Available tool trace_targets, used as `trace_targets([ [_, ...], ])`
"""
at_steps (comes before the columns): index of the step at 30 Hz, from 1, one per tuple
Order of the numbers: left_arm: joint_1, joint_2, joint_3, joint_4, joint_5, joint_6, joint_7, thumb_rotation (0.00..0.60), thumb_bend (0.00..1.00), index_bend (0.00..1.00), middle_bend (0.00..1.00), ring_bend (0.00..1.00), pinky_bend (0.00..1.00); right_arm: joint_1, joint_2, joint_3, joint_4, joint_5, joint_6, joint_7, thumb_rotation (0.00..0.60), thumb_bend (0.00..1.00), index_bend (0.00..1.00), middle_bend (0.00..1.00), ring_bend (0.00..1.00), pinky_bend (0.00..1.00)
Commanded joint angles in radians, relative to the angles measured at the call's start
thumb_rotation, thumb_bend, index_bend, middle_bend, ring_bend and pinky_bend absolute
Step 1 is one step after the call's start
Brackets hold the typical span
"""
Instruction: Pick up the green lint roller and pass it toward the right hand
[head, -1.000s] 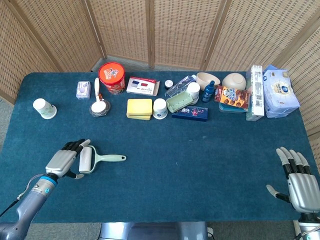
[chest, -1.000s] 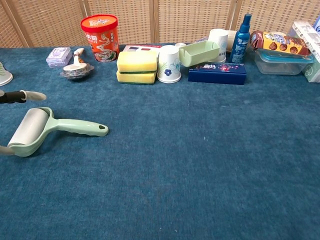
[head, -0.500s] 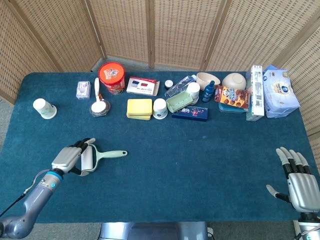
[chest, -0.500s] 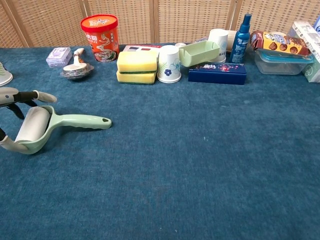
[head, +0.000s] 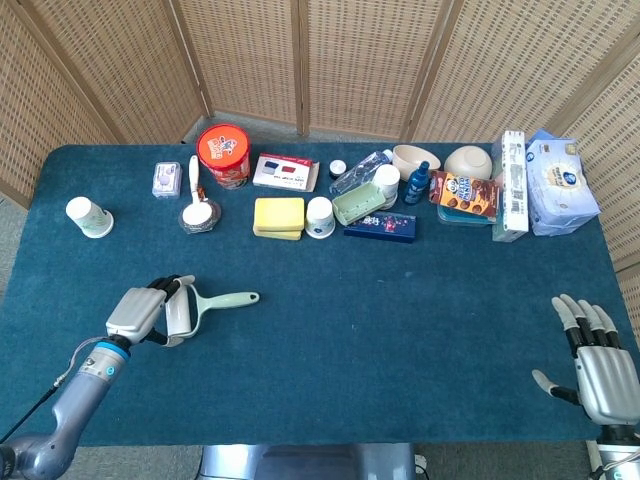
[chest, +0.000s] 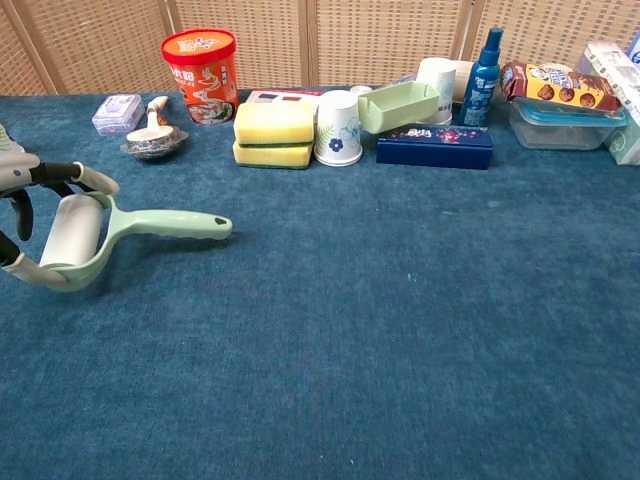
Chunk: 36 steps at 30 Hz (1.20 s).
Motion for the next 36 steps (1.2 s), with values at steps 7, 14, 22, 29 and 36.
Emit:
trace_targets([
  [7, -0.027, 0.127, -0.007, -0.122, 0.116, -0.018, -0.113, 0.6, 0.0, 0.36, 0.4, 0.38, 0.46, 0.028, -0.021, -0.029, -0.011, -0.025, -0.066, -0.045, 0.6, 0.0, 0.0, 0.0, 0.0, 0.0],
  [14, -0.089, 0.131, -0.044, -0.21, 0.05, -0.064, -0.063, 0.6, 0.0, 0.36, 0.4, 0.38, 0.46, 0.076, -0.027, -0.05, -0.032, -0.073, -0.144, -0.058, 0.6, 0.0, 0.0, 0.0, 0.0, 0.0],
  [22, -0.171, 0.069, -0.071, -0.28, -0.052, -0.099, 0.023, 0.6, 0.0, 0.35, 0.4, 0.38, 0.46, 0.148, -0.06, -0.01, -0.099, -0.037, -0.227, -0.151, 0.6, 0.0, 0.0, 0.0, 0.0, 0.0],
  [29, -0.234, 0.002, -0.079, -0.3, -0.132, -0.094, 0.118, 0.6, 0.0, 0.35, 0.4, 0.37, 0.46, 0.195, -0.094, 0.013, -0.195, 0.017, -0.29, -0.283, 0.6, 0.0, 0.0, 0.0, 0.0, 0.0],
  [36, -0.289, -0.077, -0.091, -0.319, -0.203, -0.061, 0.186, 0.6, 0.0, 0.34, 0.4, 0.37, 0.46, 0.243, -0.149, 0.028, -0.299, 0.09, -0.349, -0.429, 0.6, 0.0, 0.0, 0.0, 0.0, 0.0],
])
